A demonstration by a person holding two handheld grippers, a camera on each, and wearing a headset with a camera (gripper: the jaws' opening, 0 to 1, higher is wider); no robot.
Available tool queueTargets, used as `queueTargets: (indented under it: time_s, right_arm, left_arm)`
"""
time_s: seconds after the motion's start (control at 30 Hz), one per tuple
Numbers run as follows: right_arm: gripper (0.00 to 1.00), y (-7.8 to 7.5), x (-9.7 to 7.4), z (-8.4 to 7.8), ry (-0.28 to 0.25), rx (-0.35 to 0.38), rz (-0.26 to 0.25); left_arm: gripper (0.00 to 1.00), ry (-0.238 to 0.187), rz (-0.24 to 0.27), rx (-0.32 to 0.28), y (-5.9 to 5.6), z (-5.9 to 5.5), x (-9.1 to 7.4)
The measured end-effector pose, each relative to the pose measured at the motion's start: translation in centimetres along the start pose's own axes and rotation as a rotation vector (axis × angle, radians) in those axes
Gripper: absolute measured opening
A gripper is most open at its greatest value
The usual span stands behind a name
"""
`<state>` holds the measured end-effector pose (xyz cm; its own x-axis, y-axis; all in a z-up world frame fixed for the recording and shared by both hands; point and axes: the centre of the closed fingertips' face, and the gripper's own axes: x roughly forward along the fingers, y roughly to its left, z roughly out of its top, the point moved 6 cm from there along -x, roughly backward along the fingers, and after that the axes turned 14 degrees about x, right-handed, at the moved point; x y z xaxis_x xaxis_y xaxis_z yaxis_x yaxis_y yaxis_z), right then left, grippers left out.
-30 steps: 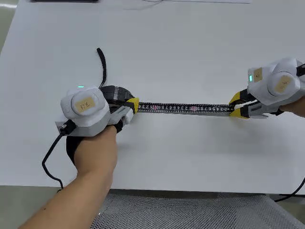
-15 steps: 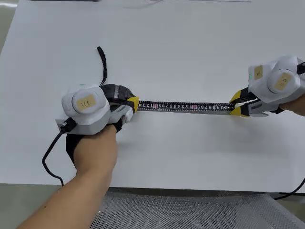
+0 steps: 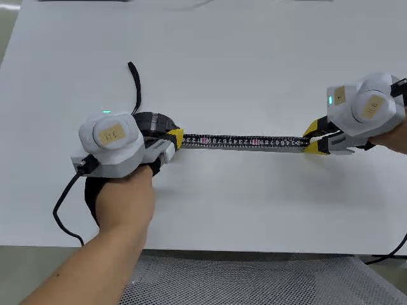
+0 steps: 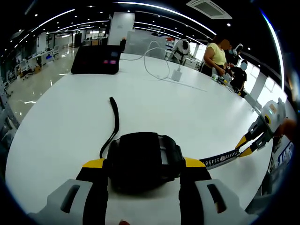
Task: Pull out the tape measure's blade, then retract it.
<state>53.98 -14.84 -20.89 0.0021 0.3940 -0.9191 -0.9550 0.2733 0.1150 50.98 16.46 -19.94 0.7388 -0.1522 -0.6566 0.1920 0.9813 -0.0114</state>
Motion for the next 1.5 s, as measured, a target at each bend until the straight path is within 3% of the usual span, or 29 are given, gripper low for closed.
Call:
queueTargets:
  time_s: [0.37,1.5]
  right_arm:
    - [0.09,0.0,0.0,0.3,0.004,0.002,-0.004]
    - [0.09,0.4,0.5,3.4,-0.051,0.002,0.022]
  left_arm:
    - [0.57,-0.003,-0.003,-0.012,0.1,-0.1,-0.1]
    - [0.57,-0.012,-0.021,-0.057,0.2,-0.2,-0.2]
